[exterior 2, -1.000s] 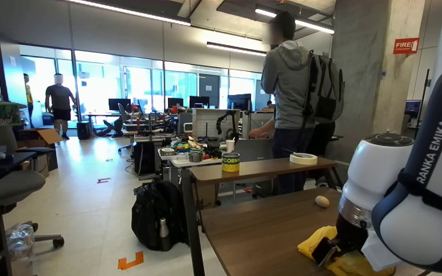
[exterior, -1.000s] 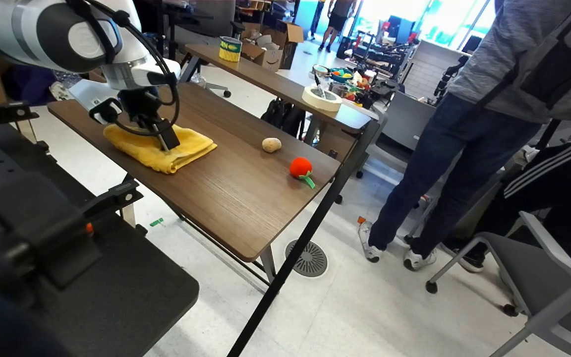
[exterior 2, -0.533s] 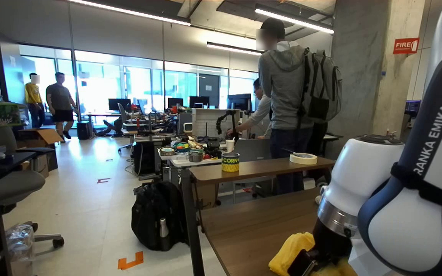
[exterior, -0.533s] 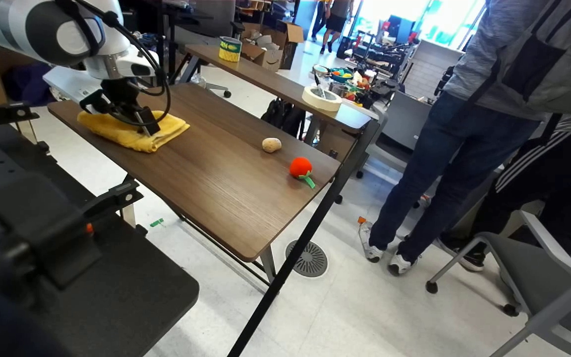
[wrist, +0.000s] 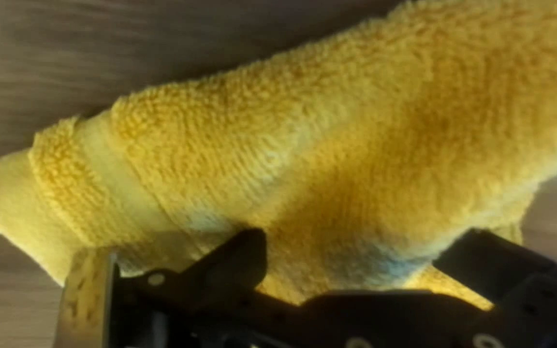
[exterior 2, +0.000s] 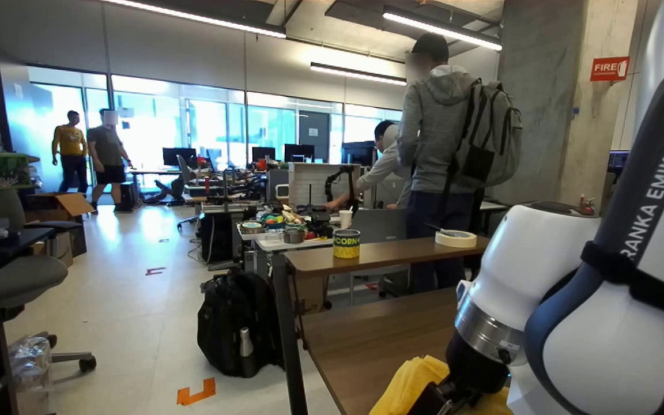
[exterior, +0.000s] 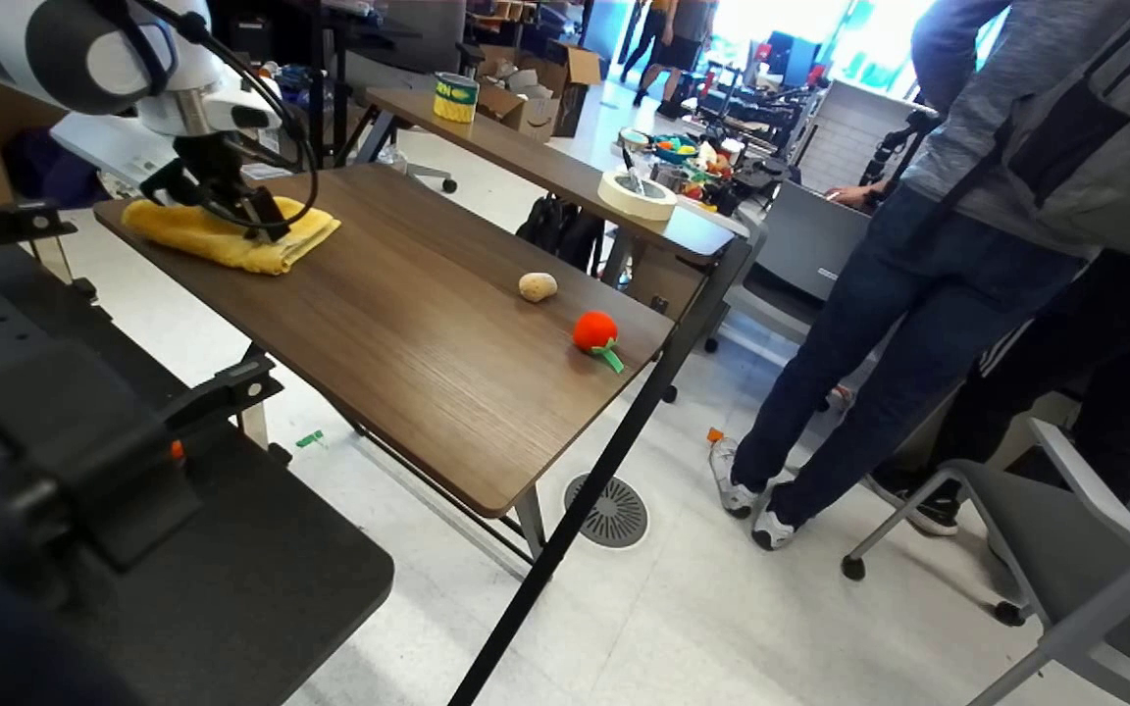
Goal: Use the towel to clean the table and move the toys to the left
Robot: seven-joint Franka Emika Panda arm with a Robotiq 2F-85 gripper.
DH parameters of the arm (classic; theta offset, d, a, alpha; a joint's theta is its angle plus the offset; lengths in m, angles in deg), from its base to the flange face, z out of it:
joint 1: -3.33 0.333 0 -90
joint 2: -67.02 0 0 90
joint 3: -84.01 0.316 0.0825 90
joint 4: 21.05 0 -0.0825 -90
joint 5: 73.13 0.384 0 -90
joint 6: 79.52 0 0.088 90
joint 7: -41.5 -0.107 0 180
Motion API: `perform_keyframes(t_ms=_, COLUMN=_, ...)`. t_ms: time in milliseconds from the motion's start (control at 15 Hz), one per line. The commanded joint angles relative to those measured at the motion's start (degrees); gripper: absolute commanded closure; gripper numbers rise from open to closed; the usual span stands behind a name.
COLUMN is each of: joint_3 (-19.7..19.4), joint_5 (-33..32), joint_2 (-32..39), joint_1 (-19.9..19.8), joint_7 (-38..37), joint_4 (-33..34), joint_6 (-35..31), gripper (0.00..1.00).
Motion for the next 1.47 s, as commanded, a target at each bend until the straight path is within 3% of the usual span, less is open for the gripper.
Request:
perform_keyframes(t_ms=0, joint_3=-1.2, joint_5=2.2, joint_2=0.8, joint_1=-7.6, joint_7=-0.6, joint_4=-0.6, joint_6=-4.6, gripper=0.0)
perform_keyframes(t_ms=200, joint_3=-1.1, joint_5=2.9, joint_2=0.0, joint_1=-14.6, joint_7=-0.2, joint_4=-1.5, joint_6=-6.2, gripper=0.0)
perform_keyframes(t_ms=400, joint_3=-1.0, joint_5=2.3, joint_2=1.4, joint_1=-16.0, joint_7=0.5, joint_4=0.7, joint_6=-6.0, gripper=0.0)
perform_keyframes(t_ms=533, joint_3=-1.5, joint_5=2.5, joint_2=1.1, joint_1=-12.5, joint_7=0.9, joint_4=0.5, joint_6=-6.3, gripper=0.0)
perform_keyframes(t_ms=733, joint_3=-2.7, joint_5=3.6, joint_2=1.2, joint_1=-3.3, joint_7=0.9, joint_4=1.7, joint_6=-6.2, gripper=0.0)
perform_keyframes(t_ms=867, joint_3=-5.2, joint_5=5.2, joint_2=2.2, joint_1=4.9, joint_7=0.2, joint_4=4.9, joint_6=-4.9, gripper=0.0)
perform_keyframes(t_ms=1000, joint_3=-10.3, joint_5=8.4, joint_2=3.2, joint_1=12.7, joint_7=-0.9, joint_4=8.4, joint_6=-3.1, gripper=0.0)
perform_keyframes(t_ms=1200, joint_3=-16.3, joint_5=12.1, joint_2=5.6, joint_1=16.9, joint_7=-3.6, joint_4=12.0, joint_6=-2.2, gripper=0.0)
perform_keyframes(t_ms=1400, joint_3=-19.4, joint_5=14.4, joint_2=7.5, joint_1=14.6, joint_7=-6.4, joint_4=12.7, joint_6=-2.1, gripper=0.0)
